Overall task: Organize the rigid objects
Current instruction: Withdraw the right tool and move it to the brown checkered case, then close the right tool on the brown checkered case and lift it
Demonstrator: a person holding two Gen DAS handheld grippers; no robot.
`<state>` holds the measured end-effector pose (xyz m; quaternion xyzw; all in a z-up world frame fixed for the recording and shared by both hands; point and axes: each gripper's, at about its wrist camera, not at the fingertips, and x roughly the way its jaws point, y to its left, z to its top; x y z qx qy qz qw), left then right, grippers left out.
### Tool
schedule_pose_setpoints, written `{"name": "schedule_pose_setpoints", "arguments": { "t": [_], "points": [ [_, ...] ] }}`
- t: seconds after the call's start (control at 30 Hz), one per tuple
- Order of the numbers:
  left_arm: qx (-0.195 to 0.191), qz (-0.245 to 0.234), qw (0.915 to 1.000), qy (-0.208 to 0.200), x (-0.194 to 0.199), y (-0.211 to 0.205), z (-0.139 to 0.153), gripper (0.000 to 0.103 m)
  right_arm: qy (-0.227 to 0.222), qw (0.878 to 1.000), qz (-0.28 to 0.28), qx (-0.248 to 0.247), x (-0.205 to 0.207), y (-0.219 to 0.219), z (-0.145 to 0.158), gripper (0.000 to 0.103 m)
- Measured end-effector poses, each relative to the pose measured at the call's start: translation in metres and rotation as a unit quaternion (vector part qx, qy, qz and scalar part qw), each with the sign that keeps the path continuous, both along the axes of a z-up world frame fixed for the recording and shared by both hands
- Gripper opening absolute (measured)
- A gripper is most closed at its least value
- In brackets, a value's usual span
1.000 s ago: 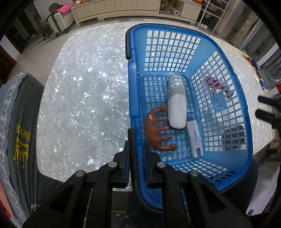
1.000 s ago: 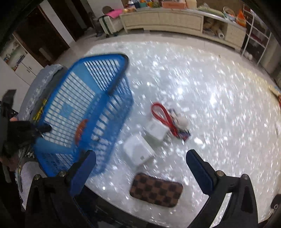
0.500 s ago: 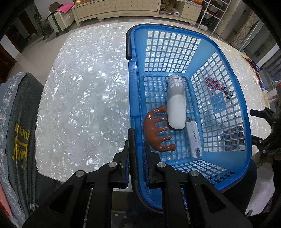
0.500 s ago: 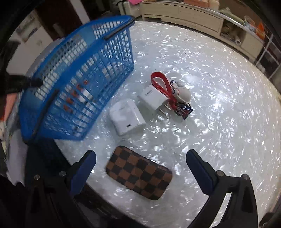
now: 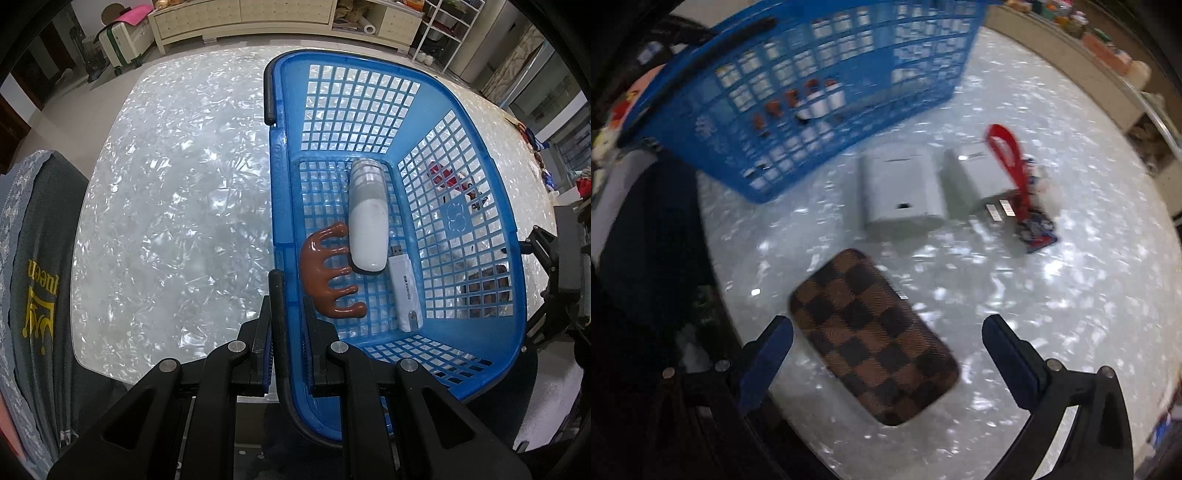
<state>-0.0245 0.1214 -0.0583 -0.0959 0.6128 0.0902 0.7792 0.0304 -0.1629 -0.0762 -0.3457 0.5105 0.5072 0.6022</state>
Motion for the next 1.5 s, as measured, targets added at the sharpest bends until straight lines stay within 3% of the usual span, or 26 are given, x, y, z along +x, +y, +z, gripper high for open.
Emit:
{"name": "schedule_pose_setpoints", "arguments": {
  "t": [0.1,0.47,0.8,0.87,0.97,1.5],
  "points": [
    [-0.001,0.000,1.0000,-0.001,0.000,0.000,0.000,0.014,-0.022,0.999,0.026,-0.009,-0.007,0.001,-0.005,0.103],
    [0.001,-0.002,1.0000,0.001,0.000,0.001,0.000,0.014,0.005,0.998,0.053,-0.041,-0.008,0.013,-0.031,0.103],
    [0.002,-0.001,1.0000,0.002,0.000,0.000,0.000,0.014,-0.014,0.997,0.066,-0.047,-0.018,0.009,-0.037,0.102],
    [0.000,-0.001,1.0000,0.001,0.000,0.000,0.000,0.014,-0.016,0.997,0.068,-0.035,-0.022,0.006,-0.035,0.097],
    [0.000,0.000,1.0000,0.001,0.000,0.000,0.000,0.014,-0.019,0.997,0.073,-0.013,-0.035,-0.006,-0.032,0.074],
    [-0.001,0.002,1.0000,0.001,-0.001,0.000,0.001,0.014,-0.036,0.999,0.017,0.008,-0.032,-0.019,-0.021,0.065]
  ]
}}
